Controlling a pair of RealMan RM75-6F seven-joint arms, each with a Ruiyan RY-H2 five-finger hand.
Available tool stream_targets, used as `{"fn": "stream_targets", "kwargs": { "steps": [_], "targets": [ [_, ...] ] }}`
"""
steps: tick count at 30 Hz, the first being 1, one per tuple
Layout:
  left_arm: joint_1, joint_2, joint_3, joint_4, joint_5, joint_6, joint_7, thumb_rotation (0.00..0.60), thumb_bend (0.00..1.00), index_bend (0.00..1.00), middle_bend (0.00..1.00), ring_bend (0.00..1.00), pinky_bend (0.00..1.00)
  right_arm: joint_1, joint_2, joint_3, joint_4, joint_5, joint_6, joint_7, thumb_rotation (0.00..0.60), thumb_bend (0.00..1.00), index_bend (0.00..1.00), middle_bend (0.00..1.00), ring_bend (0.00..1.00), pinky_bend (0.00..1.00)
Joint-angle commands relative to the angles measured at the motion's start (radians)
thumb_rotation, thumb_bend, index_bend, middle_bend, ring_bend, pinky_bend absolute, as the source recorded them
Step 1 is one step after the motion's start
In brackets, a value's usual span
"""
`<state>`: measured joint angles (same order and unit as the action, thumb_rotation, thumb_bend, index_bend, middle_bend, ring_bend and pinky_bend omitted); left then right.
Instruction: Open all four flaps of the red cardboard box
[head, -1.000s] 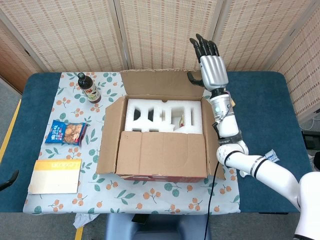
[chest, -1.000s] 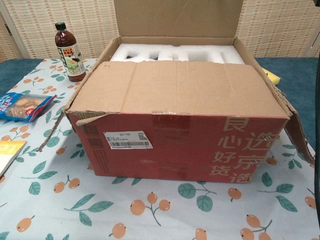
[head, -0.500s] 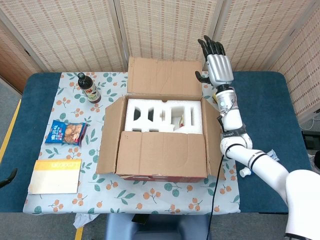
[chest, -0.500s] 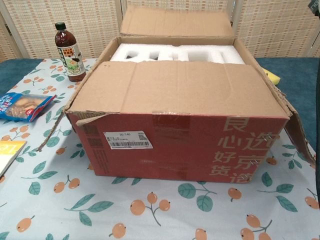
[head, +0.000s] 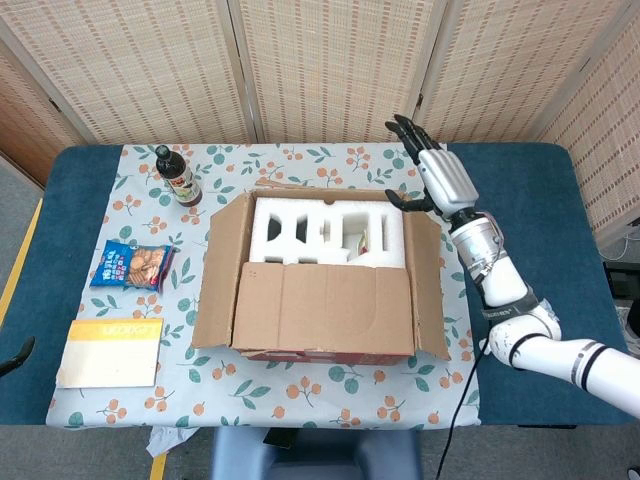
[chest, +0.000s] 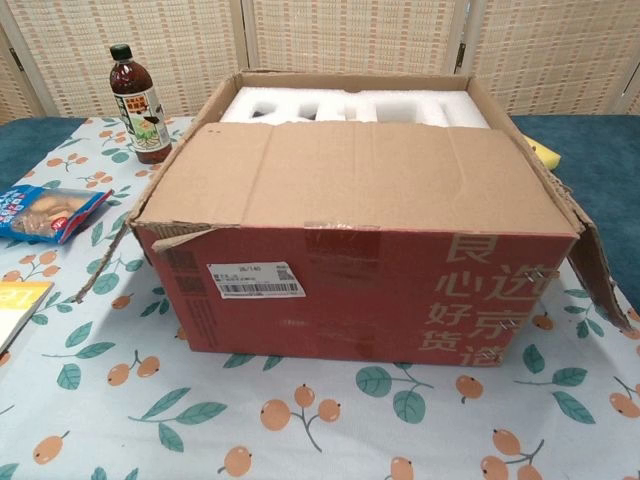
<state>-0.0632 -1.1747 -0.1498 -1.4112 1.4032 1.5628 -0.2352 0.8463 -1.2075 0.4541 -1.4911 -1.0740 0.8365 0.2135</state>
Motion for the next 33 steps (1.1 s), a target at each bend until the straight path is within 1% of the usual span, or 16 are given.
{"fn": "stream_targets", "kwargs": {
  "steps": [1,4,6,10,12,16,21,26,30,33],
  "targets": [
    [-0.003,-0.004,0.001,0.002,0.003,-0.002,0.009,0.6,0.34,0.0,0.08,0.0,0.0,-0.076,0.08,0.007,-0.109,-0.024,-0.152,0.329,0.6,0.39,0.0,0.0,0.14,0.29],
    [-0.007,-0.008,0.002,0.006,-0.002,-0.014,0.018,0.6,0.34,0.0,0.08,0.0,0.0,-0.08,0.11,0.021,-0.104,-0.05,-0.294,0.512,0.6,0.39,0.0,0.0,0.17,0.37],
    [-0.01,-0.009,0.001,0.009,-0.008,-0.024,0.016,0.6,0.34,0.0,0.08,0.0,0.0,-0.073,0.108,0.028,-0.08,-0.082,-0.358,0.591,0.6,0.39,0.0,0.0,0.17,0.39],
    [-0.011,-0.009,-0.002,0.012,-0.011,-0.027,0.007,0.6,0.34,0.0,0.08,0.0,0.0,-0.065,0.093,0.04,-0.051,-0.145,-0.441,0.706,0.6,0.39,0.0,0.0,0.17,0.4],
    [-0.01,-0.009,-0.002,0.014,-0.009,-0.027,0.005,0.6,0.34,0.0,0.08,0.0,0.0,-0.067,0.079,0.037,-0.039,-0.185,-0.441,0.729,0.6,0.39,0.0,0.0,0.17,0.4],
    [-0.007,-0.008,-0.004,0.015,-0.012,-0.024,-0.003,0.6,0.35,0.0,0.08,0.0,0.0,-0.072,0.054,0.012,-0.038,-0.273,-0.418,0.773,0.6,0.39,0.0,0.0,0.16,0.4],
    [-0.007,-0.007,-0.001,0.014,-0.008,-0.026,-0.003,0.6,0.35,0.0,0.08,0.0,0.0,-0.065,0.053,-0.021,-0.049,-0.351,-0.402,0.839,0.6,0.39,0.0,0.0,0.14,0.4],
    [-0.006,-0.004,-0.001,0.008,-0.008,-0.026,-0.002,0.6,0.35,0.0,0.08,0.0,0.0,-0.058,0.055,-0.07,-0.055,-0.418,-0.361,0.884,0.6,0.39,0.0,0.0,0.1,0.39],
    [-0.005,-0.001,0.001,0.006,-0.005,-0.026,-0.003,0.6,0.35,0.0,0.08,0.0,0.0,-0.045,0.061,-0.12,-0.068,-0.466,-0.337,0.913,0.6,0.39,0.0,0.0,0.09,0.38],
    [-0.005,0.0,0.0,0.004,-0.007,-0.027,-0.005,0.6,0.35,0.0,0.08,0.0,0.0,-0.034,0.064,-0.146,-0.073,-0.49,-0.317,0.932,0.6,0.39,0.0,0.0,0.09,0.38]
  ]
}}
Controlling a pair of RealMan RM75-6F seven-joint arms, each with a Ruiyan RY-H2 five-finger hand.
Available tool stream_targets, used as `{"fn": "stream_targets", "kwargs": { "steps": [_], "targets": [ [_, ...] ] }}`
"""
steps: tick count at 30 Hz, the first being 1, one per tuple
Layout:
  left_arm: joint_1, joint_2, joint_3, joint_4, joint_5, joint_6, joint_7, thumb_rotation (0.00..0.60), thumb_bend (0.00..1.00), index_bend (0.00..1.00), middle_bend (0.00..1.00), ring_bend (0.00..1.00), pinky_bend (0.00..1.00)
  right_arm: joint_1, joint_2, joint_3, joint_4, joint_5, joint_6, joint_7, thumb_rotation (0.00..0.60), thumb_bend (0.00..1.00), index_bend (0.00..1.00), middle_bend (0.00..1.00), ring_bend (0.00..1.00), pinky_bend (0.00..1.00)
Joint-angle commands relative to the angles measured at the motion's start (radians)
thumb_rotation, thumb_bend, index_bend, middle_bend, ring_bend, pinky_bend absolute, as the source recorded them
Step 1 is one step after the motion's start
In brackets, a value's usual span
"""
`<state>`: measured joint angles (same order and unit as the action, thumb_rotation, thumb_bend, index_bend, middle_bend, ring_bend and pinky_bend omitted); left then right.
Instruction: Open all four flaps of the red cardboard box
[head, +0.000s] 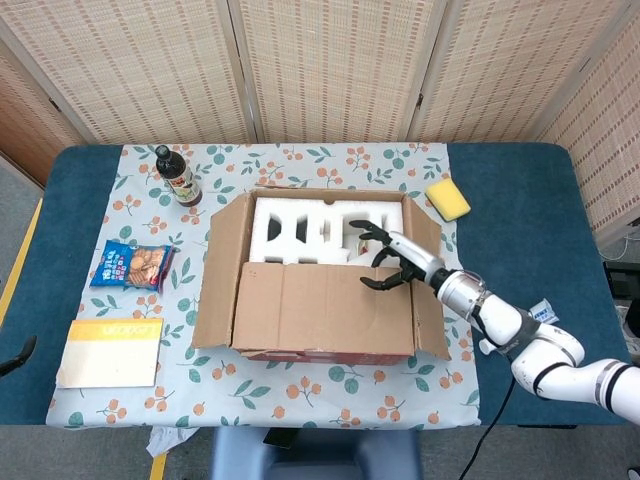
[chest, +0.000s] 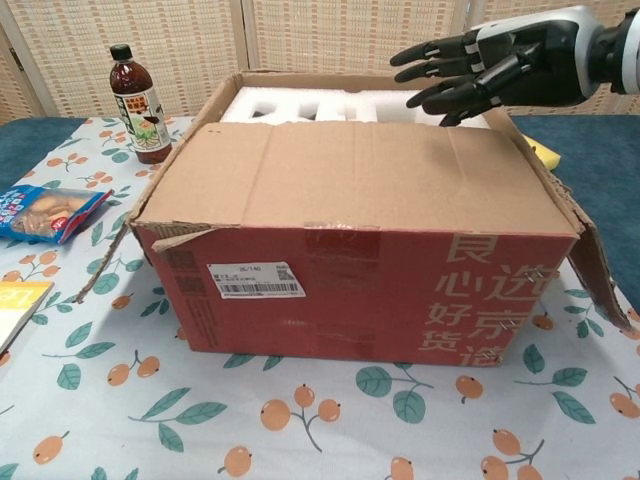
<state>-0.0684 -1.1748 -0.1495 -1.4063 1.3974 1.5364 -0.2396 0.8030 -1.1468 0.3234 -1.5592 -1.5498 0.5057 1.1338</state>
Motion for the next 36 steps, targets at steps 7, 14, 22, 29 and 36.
{"fn": "stream_targets", "kwargs": {
  "steps": [7,14,22,29,36],
  "targets": [
    [0.001,0.001,-0.001,0.0,-0.002,-0.001,0.0,0.6,0.35,0.0,0.08,0.0,0.0,0.022,0.036,-0.062,-0.028,-0.053,0.095,0.093,0.6,0.39,0.0,0.0,0.08,0.38],
    [-0.002,0.002,-0.001,0.003,-0.001,-0.007,-0.009,0.6,0.35,0.0,0.08,0.0,0.0,0.019,0.117,-0.091,-0.095,-0.087,0.187,0.153,0.6,0.39,0.0,0.0,0.07,0.38],
    [0.002,0.007,0.006,-0.006,0.027,0.014,-0.03,0.6,0.35,0.0,0.08,0.0,0.0,0.009,0.241,-0.096,-0.239,-0.095,0.273,0.156,0.6,0.39,0.0,0.0,0.06,0.38],
    [0.009,0.013,0.019,-0.02,0.069,0.049,-0.023,0.6,0.35,0.0,0.08,0.0,0.0,-0.026,0.34,-0.097,-0.402,-0.095,0.35,0.027,0.6,0.39,0.0,0.0,0.06,0.38],
    [0.01,0.016,0.029,-0.029,0.09,0.059,-0.009,0.6,0.35,0.0,0.08,0.0,0.0,-0.076,0.406,-0.13,-0.548,-0.117,0.4,-0.101,0.6,0.39,0.0,0.0,0.05,0.38]
  ]
}}
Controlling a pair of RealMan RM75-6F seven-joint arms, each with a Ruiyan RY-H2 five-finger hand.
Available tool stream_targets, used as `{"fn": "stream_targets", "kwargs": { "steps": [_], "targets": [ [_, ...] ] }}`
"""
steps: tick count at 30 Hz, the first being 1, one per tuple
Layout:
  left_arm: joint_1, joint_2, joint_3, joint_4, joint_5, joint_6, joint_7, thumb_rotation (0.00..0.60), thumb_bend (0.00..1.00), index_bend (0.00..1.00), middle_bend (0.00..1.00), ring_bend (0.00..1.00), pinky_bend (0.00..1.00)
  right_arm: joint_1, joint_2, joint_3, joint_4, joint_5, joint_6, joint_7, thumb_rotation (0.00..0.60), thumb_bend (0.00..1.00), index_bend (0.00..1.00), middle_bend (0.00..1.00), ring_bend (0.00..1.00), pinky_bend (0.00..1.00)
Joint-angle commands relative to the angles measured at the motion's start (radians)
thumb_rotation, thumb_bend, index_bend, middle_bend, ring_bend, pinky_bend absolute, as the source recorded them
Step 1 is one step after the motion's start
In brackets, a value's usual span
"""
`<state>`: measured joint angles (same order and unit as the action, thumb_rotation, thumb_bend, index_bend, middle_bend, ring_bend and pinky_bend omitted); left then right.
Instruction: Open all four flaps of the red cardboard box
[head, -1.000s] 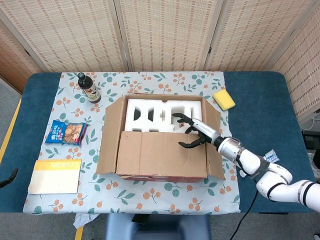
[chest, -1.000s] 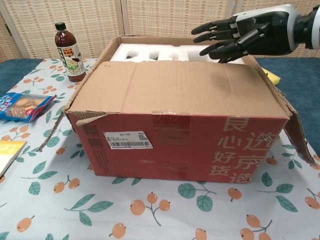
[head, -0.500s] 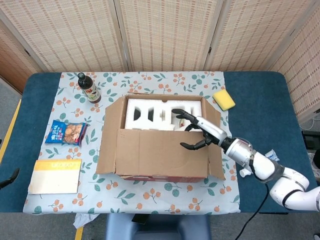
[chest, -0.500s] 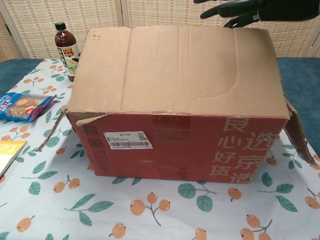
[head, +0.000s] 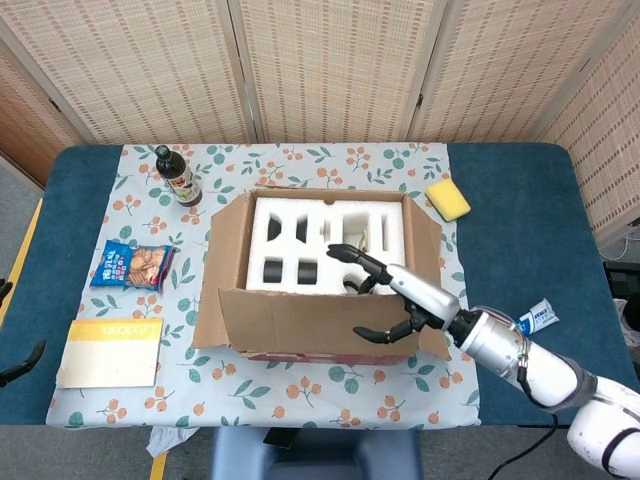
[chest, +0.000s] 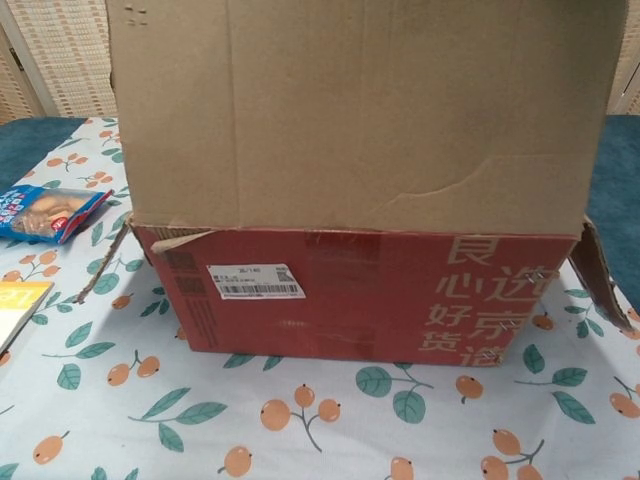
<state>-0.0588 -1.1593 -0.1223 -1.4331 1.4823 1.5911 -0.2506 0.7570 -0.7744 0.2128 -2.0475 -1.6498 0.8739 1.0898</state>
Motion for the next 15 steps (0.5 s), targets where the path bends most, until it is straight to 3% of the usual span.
{"fn": "stream_targets", "kwargs": {
  "steps": [1,9,15],
  "targets": [
    [0.001,0.001,0.003,-0.005,0.011,0.009,0.004,0.6,0.35,0.0,0.08,0.0,0.0,-0.044,0.044,-0.029,-0.086,-0.032,0.049,-0.084,0.6,0.39,0.0,0.0,0.05,0.38],
    [0.007,-0.002,0.019,-0.025,0.048,0.04,0.04,0.6,0.35,0.0,0.08,0.0,0.0,-0.187,0.112,-0.126,-0.242,-0.2,0.212,-0.271,0.6,0.39,0.0,0.0,0.05,0.38],
    [0.007,-0.007,0.032,-0.039,0.073,0.049,0.079,0.6,0.35,0.0,0.08,0.0,0.0,-0.3,0.136,-0.209,-0.255,-0.326,0.336,-0.346,0.6,0.39,0.0,0.0,0.05,0.38]
  ]
}}
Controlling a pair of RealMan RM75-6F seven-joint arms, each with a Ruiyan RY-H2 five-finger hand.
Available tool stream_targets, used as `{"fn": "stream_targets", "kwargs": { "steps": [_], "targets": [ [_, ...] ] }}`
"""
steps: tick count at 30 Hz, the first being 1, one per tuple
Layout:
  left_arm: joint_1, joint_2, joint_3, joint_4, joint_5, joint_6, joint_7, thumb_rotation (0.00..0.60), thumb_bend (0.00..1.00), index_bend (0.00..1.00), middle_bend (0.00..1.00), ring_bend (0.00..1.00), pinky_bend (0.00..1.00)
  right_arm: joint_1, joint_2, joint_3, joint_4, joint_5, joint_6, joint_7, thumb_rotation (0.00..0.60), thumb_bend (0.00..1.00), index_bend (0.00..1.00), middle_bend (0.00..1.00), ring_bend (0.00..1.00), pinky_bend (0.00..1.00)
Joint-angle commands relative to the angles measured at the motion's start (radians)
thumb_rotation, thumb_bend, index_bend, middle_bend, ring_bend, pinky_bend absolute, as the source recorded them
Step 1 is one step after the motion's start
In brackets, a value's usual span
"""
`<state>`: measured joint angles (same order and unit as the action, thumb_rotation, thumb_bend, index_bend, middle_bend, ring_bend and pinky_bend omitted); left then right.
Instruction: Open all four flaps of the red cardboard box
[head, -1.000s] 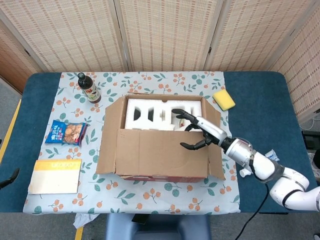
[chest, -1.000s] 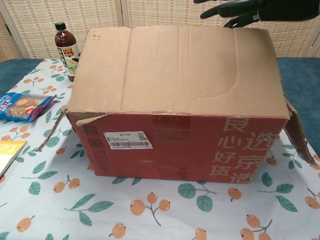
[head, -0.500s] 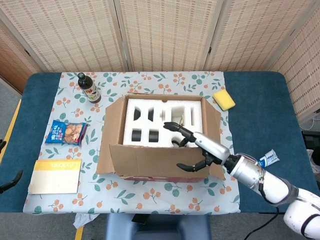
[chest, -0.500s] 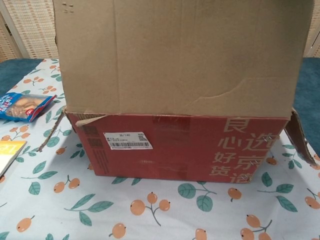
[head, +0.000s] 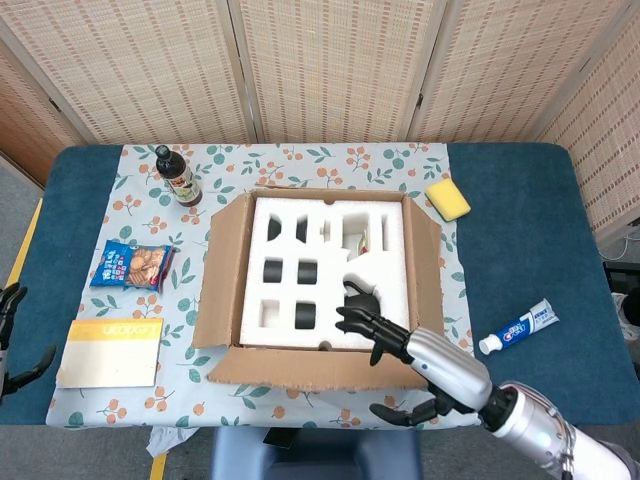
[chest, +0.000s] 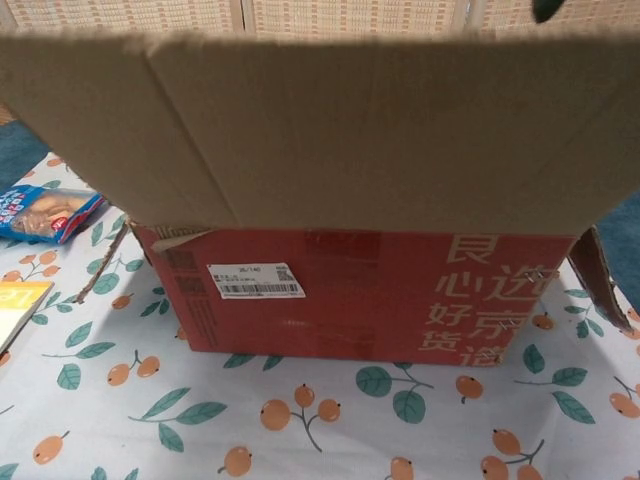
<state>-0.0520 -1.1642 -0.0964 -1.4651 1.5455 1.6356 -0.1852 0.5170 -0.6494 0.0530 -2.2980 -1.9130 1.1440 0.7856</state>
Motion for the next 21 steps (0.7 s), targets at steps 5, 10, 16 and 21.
{"fn": "stream_targets", "kwargs": {
  "steps": [5,10,16,21],
  "targets": [
    [0.002,0.0,0.014,-0.021,0.033,0.019,0.042,0.6,0.35,0.0,0.08,0.0,0.0,-0.135,-0.071,-0.108,0.097,-0.117,0.145,-0.078,0.6,0.39,0.0,0.0,0.06,0.38],
    [0.008,0.014,0.032,-0.05,0.054,0.023,0.056,0.6,0.35,0.0,0.08,0.0,0.0,-0.217,-0.205,-0.112,0.269,-0.085,0.221,-0.261,0.6,0.39,0.0,0.0,0.06,0.38],
    [0.003,0.043,0.058,-0.08,0.074,-0.008,0.076,0.6,0.35,0.0,0.08,0.0,0.0,-0.317,-0.306,-0.106,0.486,0.027,0.313,-0.41,0.6,0.39,0.0,0.0,0.03,0.32],
    [-0.007,0.056,0.064,-0.094,0.058,-0.047,0.092,0.6,0.35,0.0,0.08,0.0,0.0,-0.434,-0.415,-0.049,0.684,0.188,0.46,-0.6,0.6,0.39,0.0,0.0,0.0,0.17]
  ]
}}
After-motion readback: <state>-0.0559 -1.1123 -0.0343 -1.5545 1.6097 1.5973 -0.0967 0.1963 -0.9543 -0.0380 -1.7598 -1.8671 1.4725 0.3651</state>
